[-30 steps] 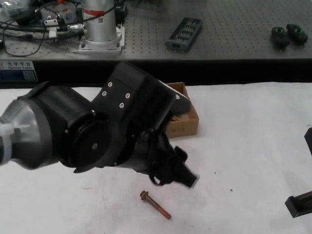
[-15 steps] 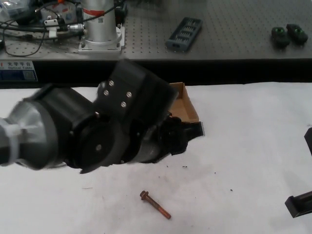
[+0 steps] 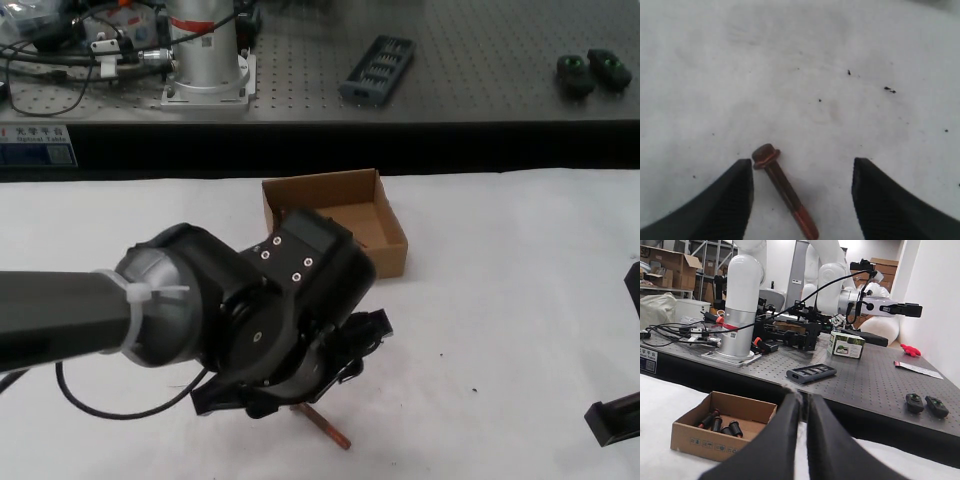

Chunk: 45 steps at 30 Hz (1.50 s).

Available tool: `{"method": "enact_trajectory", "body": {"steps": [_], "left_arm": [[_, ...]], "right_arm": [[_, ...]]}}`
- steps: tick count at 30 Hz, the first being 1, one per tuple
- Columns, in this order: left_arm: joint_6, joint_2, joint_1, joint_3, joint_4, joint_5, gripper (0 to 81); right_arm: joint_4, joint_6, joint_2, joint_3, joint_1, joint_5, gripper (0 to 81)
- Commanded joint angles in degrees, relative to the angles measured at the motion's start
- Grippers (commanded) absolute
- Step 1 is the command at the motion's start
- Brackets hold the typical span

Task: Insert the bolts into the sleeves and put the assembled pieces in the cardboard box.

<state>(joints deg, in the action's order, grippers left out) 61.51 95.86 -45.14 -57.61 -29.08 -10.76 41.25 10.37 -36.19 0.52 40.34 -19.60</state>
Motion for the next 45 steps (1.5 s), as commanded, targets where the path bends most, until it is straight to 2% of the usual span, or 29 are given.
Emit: {"method": "enact_trajectory", "body": {"steps": [1,19,35,42,45], "left_arm": [[3.0,0.7,-0.2,-0.2,-1.0,-4.6,42.8],[8.6,5.8,-1.3,-0.2,-0.1,-0.3,42.8],[9.2,7.3,-1.5,0.4,2.4,-0.9,42.8],[9.3,10.6,-1.5,0.4,5.8,2.2,42.8],[9.3,11.0,-1.5,0.4,6.1,2.5,35.4]], "right_arm": [[2.5,-1.7,0.4,-0.5,-0.2,-2.6,6.6],[2.5,-1.7,0.4,-0.5,-0.2,-2.6,6.6],[2.5,-1.7,0.4,-0.5,-0.2,-2.6,6.6],[2.5,-1.7,0.4,-0.5,-0.2,-2.6,6.6],[2.5,-1.7,0.4,-0.5,-0.2,-2.6,6.6]]}}
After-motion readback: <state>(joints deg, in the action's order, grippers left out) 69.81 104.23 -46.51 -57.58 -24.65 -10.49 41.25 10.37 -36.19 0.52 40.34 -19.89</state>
